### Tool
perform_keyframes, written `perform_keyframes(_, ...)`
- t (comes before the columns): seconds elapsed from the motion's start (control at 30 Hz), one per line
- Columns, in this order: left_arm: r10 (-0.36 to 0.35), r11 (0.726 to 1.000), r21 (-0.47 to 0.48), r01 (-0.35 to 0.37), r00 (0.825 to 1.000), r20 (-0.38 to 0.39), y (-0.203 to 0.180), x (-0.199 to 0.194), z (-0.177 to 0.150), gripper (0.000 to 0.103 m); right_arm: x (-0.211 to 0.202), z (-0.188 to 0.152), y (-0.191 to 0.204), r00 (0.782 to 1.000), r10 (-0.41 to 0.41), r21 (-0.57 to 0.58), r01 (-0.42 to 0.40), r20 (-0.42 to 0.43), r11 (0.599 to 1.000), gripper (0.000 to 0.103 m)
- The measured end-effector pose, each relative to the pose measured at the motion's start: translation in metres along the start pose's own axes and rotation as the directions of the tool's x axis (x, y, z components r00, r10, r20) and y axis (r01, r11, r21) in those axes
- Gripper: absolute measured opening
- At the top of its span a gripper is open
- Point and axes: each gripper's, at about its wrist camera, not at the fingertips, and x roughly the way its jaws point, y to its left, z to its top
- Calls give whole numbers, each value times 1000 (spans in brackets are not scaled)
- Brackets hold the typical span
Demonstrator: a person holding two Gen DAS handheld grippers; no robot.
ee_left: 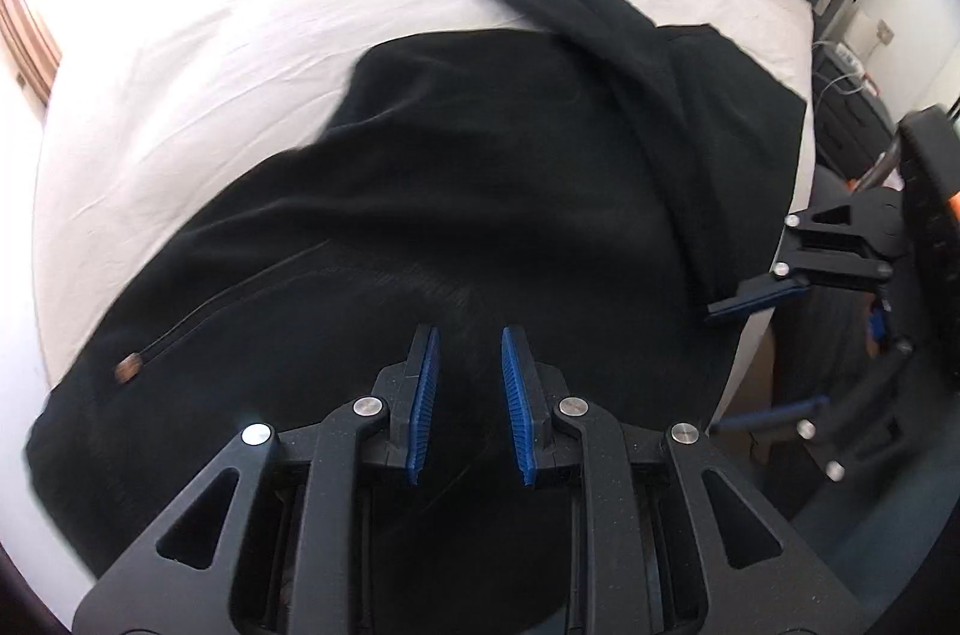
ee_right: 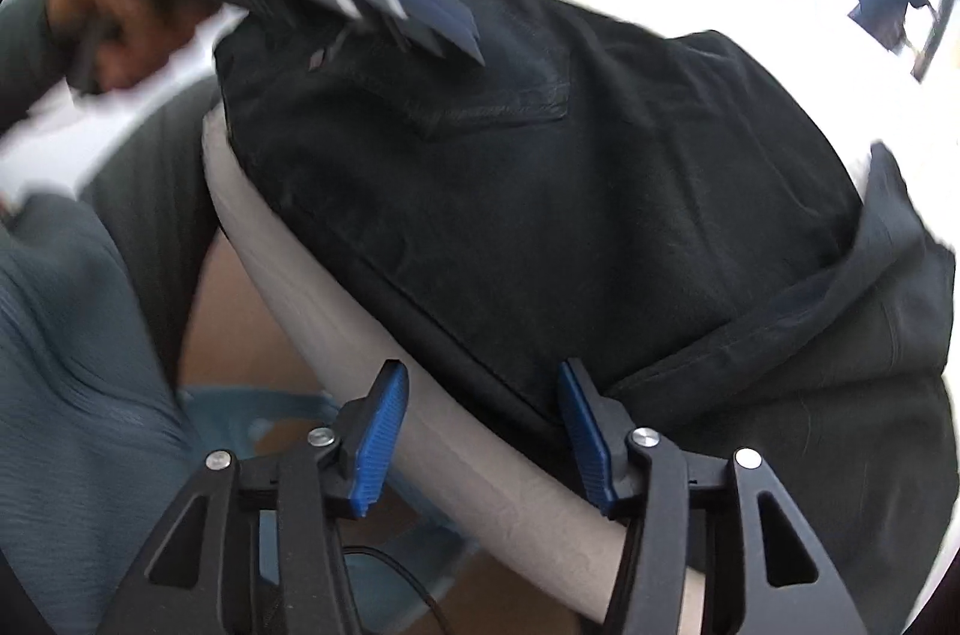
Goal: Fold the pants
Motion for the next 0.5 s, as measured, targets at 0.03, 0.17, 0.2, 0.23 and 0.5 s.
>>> perform_keyframes(0.03,-19,1000,0,19,1000,10,-5,5,6,21,-12,2,-10,999,-4,38,3,34,999,55)
perform_keyframes(0.17,-23,999,29,22,1000,19,-22,23,33,21,-63,13,-82,982,-115,272,71,151,960,56)
perform_keyframes(0.2,-19,1000,21,19,1000,10,-21,31,38,21,-71,18,-101,975,-153,325,93,164,941,56)
perform_keyframes(0.23,-17,1000,5,17,1000,-3,-18,42,42,21,-77,24,-122,965,-202,377,127,166,917,56)
perform_keyframes(0.5,-11,998,-61,10,1000,-20,-5,76,37,20,-45,117,-216,932,-354,483,276,76,831,56)
